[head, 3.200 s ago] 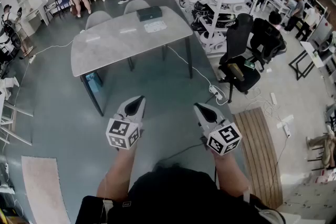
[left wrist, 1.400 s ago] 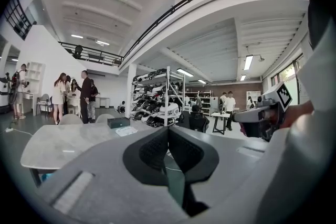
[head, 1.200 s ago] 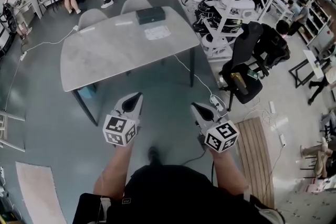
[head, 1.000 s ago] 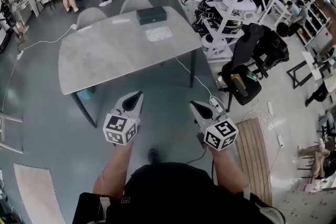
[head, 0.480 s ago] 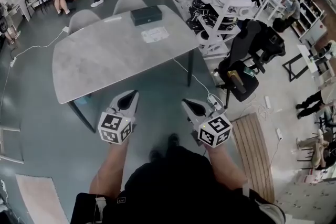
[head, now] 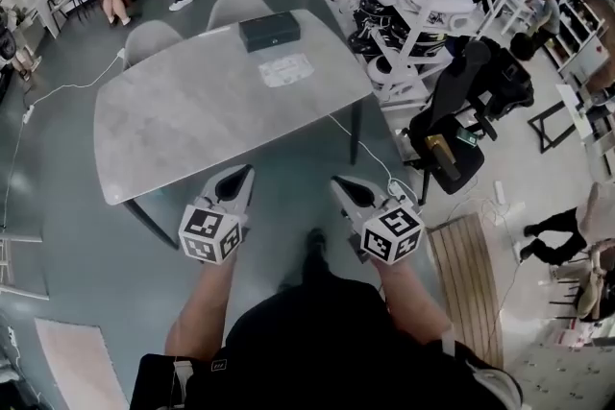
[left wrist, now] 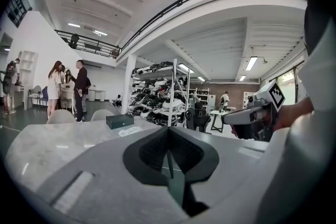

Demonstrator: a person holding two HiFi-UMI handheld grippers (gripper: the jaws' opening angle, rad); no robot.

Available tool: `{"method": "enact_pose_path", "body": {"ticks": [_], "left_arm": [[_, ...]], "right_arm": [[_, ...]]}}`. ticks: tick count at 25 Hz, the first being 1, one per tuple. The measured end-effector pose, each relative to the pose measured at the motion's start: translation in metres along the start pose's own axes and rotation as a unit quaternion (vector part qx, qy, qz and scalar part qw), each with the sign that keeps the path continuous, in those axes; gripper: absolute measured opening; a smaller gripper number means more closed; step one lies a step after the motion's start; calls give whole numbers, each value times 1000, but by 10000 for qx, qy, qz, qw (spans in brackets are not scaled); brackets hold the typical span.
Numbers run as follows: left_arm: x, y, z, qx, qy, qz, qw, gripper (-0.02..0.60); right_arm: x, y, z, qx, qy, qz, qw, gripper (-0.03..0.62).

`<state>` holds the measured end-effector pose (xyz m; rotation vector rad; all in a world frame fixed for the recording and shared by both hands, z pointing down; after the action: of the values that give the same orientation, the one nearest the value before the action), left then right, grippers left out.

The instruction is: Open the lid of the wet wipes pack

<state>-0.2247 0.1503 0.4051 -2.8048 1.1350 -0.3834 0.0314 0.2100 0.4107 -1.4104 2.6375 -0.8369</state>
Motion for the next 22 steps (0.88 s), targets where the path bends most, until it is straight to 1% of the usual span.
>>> {"method": "enact_pose_path", "body": {"ticks": [5,9,15,18,22], "left_arm": [[59,24,0,2,171,39,9998,11],[114,37,14,24,278,68,9996,11],[181,50,25,151,482,116,9987,11],[205,56,30,180,531,142,9983,11],[227,71,33,220,653,162,9975,11]], "right_arm": [[39,-49,24,110,45,151,9998,3],[63,-94,53,191,124,264,9994,3],[95,-154,83,191,227,464,9985,3],[107,-176,93,214,302,534,9979,3],[124,-190,105,258,371,590,9972,3]]}}
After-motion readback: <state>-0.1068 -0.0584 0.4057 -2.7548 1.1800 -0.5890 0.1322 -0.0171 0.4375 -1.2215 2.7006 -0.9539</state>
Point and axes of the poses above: the fingertips, and each gripper's own axes: x forward along the fingers, y to its left, z out of its top, the point moved 8 cm from there along -x, backward along the fingers, and after that the axes turned 15 degrees about x, right-handed, at the moved point
